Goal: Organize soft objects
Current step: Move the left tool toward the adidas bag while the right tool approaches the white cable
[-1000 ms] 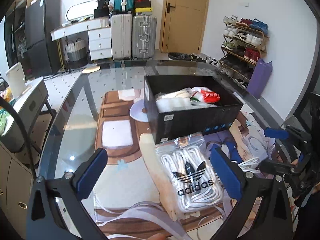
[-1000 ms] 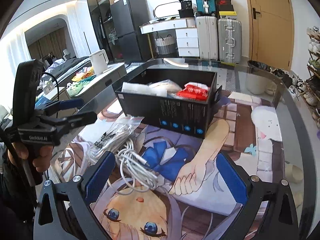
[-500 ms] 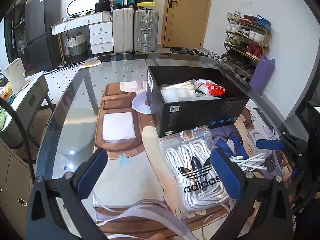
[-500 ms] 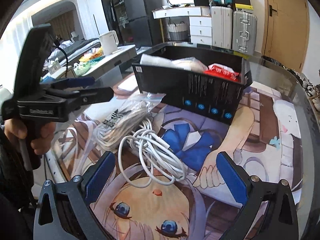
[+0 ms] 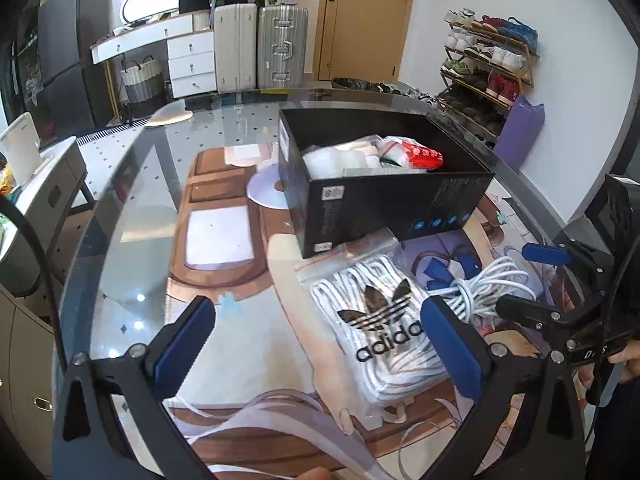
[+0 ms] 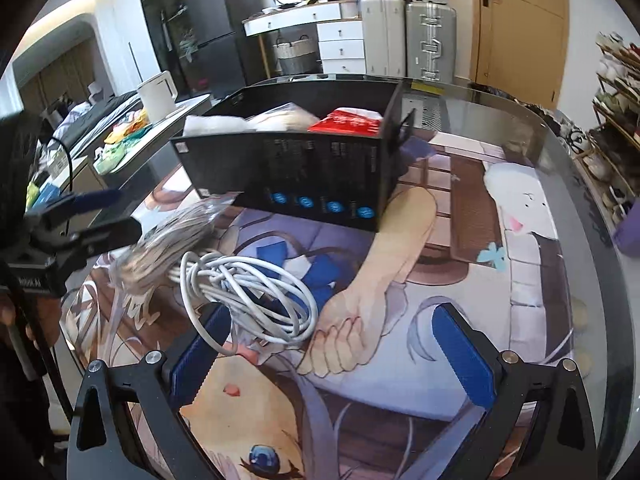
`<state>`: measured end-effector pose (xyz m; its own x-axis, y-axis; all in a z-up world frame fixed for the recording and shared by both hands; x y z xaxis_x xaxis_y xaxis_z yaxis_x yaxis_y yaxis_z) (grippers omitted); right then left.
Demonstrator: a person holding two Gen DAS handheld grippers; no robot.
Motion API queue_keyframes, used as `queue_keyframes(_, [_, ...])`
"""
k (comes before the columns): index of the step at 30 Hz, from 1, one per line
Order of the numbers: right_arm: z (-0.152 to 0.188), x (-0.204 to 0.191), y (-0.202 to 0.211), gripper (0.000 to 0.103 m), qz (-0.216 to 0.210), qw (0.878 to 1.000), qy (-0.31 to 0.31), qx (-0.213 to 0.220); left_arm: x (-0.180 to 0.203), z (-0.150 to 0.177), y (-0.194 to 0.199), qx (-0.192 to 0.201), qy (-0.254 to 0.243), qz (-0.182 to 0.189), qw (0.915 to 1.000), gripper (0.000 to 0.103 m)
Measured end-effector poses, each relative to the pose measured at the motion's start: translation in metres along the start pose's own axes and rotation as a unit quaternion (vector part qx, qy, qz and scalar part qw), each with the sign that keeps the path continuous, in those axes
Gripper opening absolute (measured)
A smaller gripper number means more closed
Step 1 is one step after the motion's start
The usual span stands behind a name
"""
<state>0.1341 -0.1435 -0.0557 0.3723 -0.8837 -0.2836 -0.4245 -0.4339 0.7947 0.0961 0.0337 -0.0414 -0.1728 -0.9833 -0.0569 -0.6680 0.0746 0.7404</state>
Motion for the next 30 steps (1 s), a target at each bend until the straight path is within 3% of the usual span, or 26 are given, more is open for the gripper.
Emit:
queue_keyframes(8, [0.007,-0.009,-0.006,0.102,-0.01,1.0,0.003,-0.01,0.009,0.004,-0.008,-0.011,0.012,0.027,0.9995,0.103])
queue_keyframes(14, [0.009,-0.011,-0.005,0.102,-0.009,1.0,0.007,-0.009,0.024,0.006,-0.013,-0.019,-0.008,0.04,0.999,0.103])
queue_keyframes(30, [-0.009,0.038,0.014,0.102,0.033,0.999,-0.034,0.015,0.012,0.015,-0.021,-0.045,-0.002,0.034,0.9984,0.103])
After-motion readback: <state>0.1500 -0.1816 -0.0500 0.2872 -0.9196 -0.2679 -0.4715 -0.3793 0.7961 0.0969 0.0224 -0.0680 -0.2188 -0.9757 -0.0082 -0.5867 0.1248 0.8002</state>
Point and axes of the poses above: each gripper's, at about its wrist camera, not at the fingertips, and y roughly against the way its jaws point, x to its right, z to its underside, the point moved 6 cm from there along -y, roughly the way its jaws point, and after that the axes turned 15 degrees about -y, right-handed, at the moved point
